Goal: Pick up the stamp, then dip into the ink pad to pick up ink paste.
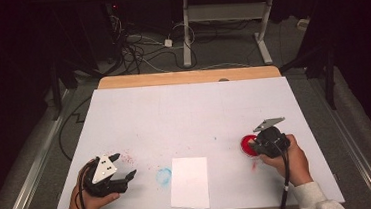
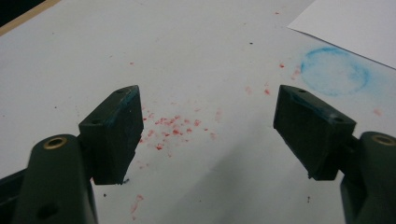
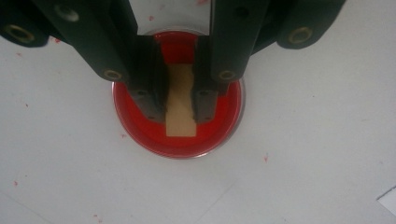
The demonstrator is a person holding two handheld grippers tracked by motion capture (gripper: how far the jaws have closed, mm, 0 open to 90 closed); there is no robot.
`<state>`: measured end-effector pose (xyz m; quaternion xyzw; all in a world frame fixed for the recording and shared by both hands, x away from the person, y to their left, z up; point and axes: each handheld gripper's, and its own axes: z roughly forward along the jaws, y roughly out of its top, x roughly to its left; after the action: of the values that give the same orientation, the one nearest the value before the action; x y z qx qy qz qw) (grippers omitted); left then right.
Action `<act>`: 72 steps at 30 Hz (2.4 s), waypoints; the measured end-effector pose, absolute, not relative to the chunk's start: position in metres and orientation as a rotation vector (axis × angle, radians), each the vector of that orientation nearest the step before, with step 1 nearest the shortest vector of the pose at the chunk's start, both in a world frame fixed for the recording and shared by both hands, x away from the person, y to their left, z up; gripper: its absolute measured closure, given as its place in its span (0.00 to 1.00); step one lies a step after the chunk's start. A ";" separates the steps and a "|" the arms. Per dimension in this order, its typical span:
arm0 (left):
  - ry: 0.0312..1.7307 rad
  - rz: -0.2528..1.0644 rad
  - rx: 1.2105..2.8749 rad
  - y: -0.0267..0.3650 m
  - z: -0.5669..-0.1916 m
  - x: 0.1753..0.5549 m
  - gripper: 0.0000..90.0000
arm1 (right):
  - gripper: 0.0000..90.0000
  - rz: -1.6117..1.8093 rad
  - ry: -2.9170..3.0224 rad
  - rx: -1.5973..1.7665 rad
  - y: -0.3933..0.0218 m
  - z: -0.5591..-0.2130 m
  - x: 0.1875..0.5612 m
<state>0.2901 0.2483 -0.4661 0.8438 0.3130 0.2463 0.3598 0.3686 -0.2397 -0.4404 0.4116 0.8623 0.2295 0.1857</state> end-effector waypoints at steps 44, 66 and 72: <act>0.789 0.642 2.187 0.249 -0.468 0.289 0.26 | 0.85 0.710 2.417 1.125 -0.241 -0.428 0.360; 0.777 0.654 2.194 0.248 -0.468 0.292 0.26 | 0.85 0.908 2.265 0.989 -0.251 -0.356 0.321; 0.789 0.639 2.196 0.247 -0.468 0.291 0.26 | 0.85 0.875 2.291 1.009 -0.249 -0.366 0.327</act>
<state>0.2913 0.2473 -0.4683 0.8491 0.3049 0.2472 0.3534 0.3270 -0.2491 -0.3662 0.3692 0.8382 0.3202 0.2421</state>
